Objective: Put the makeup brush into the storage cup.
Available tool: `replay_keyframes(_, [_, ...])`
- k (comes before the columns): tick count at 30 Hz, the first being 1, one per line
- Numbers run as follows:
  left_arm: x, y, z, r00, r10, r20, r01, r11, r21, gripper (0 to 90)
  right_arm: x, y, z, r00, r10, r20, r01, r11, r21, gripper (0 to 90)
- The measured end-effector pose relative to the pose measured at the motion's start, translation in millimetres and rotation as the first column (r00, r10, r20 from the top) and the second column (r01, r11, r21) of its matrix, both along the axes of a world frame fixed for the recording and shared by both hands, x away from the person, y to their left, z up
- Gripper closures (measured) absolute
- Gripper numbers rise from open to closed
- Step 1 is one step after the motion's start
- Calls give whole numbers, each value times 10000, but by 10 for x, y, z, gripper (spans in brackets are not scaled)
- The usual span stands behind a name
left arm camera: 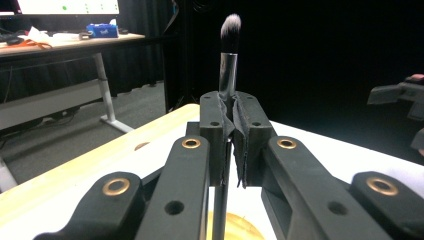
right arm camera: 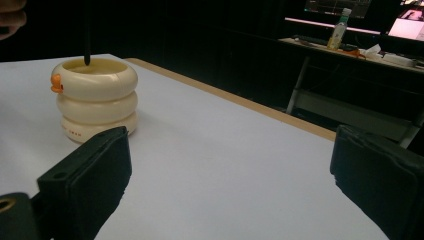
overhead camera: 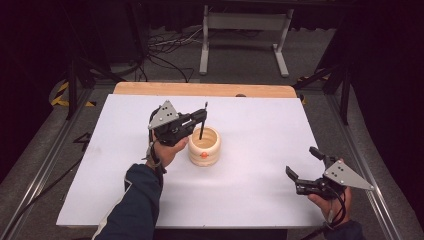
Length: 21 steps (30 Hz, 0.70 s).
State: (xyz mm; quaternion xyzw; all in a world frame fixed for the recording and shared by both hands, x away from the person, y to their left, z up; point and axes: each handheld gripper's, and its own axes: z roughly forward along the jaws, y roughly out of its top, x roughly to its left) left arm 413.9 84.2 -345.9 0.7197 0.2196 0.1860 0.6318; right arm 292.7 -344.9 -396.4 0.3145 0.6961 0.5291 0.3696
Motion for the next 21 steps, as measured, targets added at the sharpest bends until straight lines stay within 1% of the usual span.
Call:
replay_keyframes(3, [28, -46, -64, 9999, 116, -44, -115, 9999, 113, 837, -10, 10, 4, 10000, 46, 81, -46, 10000, -65, 39])
replay_keyframes(4, [43, -53, -87, 9999, 105, -87, -105, 9999, 46, 837, -8, 17, 3, 10000, 93, 30, -93, 9999, -78, 42])
replay_keyframes(6, [68, -60, -119, 9998, 122, -171, -121, 9999, 65, 837, -2, 34, -9, 9999, 124, -52, -125, 9996, -269, 45])
replay_keyframes(7, [81, -69, -140, 9997, 87, -228, -87, 10000, -5, 837, 1, 41, -13, 9999, 126, -58, -128, 9993, -339, 45])
replay_keyframes(10, [111, -77, -174, 9995, 143, -281, -141, 9999, 60, 837, 2, 52, -17, 9999, 124, -118, -129, 9990, -421, 49])
replay_keyframes(11, [121, -84, -190, 9993, 75, -356, -76, 10000, -20, 837, 2, 52, -17, 9999, 124, -118, -129, 9990, -421, 49])
replay_keyframes(12, [139, -97, -214, 9993, 130, -340, -127, 9999, 71, 837, 3, 54, -19, 9999, 111, -112, -116, 9988, -473, 52])
replay_keyframes(13, [139, -97, -214, 9993, 130, -340, -127, 9999, 71, 837, 3, 54, -19, 9999, 111, -112, -116, 9988, -473, 52])
replay_keyframes(15, [157, -112, -258, 9989, 53, -474, -53, 10000, 6, 837, 9, 62, -31, 9997, 115, -229, -129, 9979, -628, 54])
replay_keyframes(19, [165, -129, -322, 9986, 112, -524, -104, 9998, 164, 837, 11, 71, -36, 9996, 158, -249, -177, 9969, -763, 56])
replay_keyframes(20, [170, -133, -346, 9984, 120, -551, -114, 9999, 113, 836, 13, 70, -38, 9995, 166, -260, -185, 9970, -755, 56])
replay_keyframes(21, [174, -132, -370, 9977, 57, -674, -48, 9999, 135, 836, 17, 70, -41, 9995, 150, -273, -171, 9968, -778, 56])
